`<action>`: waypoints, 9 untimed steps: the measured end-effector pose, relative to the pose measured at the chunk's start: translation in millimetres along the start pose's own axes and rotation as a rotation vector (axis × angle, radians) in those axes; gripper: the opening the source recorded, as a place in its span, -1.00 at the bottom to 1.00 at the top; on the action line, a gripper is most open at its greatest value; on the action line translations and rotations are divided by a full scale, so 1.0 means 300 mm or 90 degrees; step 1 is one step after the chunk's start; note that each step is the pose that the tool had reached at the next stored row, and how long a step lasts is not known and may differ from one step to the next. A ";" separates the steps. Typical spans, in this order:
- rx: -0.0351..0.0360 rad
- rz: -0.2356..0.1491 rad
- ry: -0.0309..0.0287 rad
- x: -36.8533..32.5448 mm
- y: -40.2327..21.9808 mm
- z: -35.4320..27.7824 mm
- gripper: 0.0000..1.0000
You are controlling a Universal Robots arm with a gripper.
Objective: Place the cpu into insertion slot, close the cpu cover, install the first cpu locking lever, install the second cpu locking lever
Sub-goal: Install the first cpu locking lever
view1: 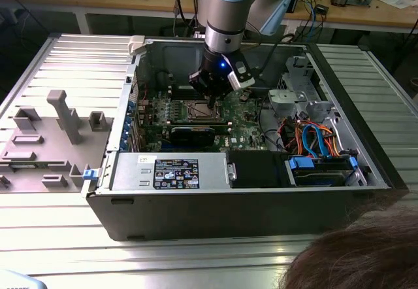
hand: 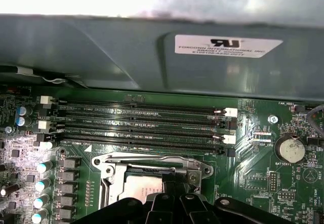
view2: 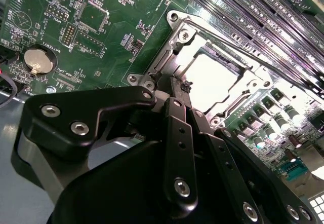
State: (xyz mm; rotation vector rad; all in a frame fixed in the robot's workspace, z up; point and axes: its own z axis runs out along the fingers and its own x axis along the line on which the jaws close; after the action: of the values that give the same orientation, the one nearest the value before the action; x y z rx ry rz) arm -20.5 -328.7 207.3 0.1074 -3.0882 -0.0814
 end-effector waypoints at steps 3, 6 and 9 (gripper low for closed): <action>0.0000 0.000 0.0000 0.000 0.000 0.000 -0.79; 0.0000 0.000 0.0000 0.000 0.000 0.000 -0.79; 0.0004 0.000 0.0001 0.000 0.000 -0.005 -0.79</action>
State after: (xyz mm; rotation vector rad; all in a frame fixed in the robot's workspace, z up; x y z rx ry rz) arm -20.5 -328.7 208.8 0.1074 -3.0881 -0.0804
